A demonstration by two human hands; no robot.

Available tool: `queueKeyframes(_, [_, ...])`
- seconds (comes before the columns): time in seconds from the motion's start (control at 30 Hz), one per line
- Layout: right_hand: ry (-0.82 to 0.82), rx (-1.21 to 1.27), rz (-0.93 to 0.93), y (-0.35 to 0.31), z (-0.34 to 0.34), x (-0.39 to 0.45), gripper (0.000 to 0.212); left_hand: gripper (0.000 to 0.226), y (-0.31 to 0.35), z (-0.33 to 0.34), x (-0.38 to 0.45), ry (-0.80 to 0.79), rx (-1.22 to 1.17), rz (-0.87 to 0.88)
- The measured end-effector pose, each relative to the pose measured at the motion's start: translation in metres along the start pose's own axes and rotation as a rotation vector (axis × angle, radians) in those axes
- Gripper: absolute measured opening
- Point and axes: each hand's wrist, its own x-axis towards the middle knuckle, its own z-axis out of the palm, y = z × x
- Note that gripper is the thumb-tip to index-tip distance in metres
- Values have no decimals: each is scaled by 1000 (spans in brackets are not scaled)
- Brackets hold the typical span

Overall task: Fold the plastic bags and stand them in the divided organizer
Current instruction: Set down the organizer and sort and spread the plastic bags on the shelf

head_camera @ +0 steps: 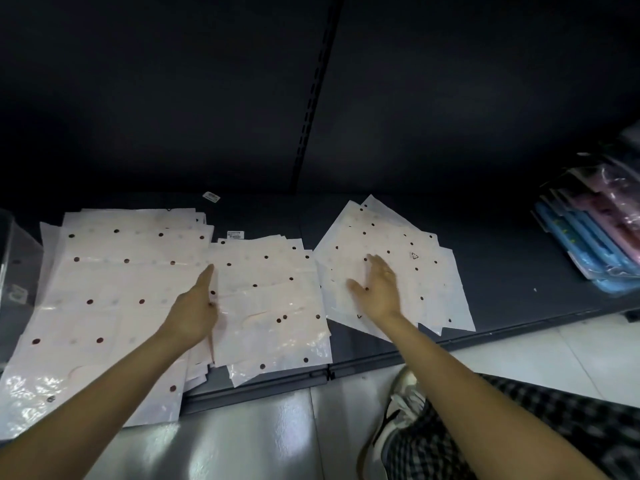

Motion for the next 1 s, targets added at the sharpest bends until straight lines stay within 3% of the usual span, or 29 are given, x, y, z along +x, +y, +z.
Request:
queueKeyframes(0.07, [-30, -139, 99, 33, -6, 5, 67, 64, -5, 1, 3, -38, 124, 24])
queueKeyframes(0.2, [135, -121, 109, 44, -6, 6, 24, 59, -22, 4, 4, -127, 273, 152])
queueKeyframes(0.27, [147, -126, 116, 40, -9, 6, 13, 51, -32, 4, 2, -126, 253, 217])
queueKeyframes(0.43, [267, -59, 64, 14, -16, -1, 22, 40, -25, 1, -5, 167, 217, 262])
queueKeyframes(0.5, [298, 119, 42, -17, -14, -5, 20, 43, -10, 2, -9, 94, 93, 297])
queueKeyframes(0.6, [169, 546, 161, -77, -3, -11, 15, 69, 16, 9, -20, -178, -211, 235])
queueKeyframes(0.67, [3, 781, 245, -112, 5, -23, 15, 83, 33, 17, -26, -266, -367, 182])
queueKeyframes(0.77, [-249, 974, 148, -142, 17, -42, 16, 66, 44, 23, -26, -72, -430, 195])
queueKeyframes(0.83, [-263, 889, 20, -137, 22, -44, 18, 52, 41, 13, -20, 137, -377, 130])
queueKeyframes(0.93, [-29, 502, -84, -96, 16, -26, 14, 55, 15, -18, -6, 222, -332, -21])
queueKeyframes(1.0, [53, 209, -40, -50, 6, -10, 30, 61, -8, -45, 1, 284, -224, -97])
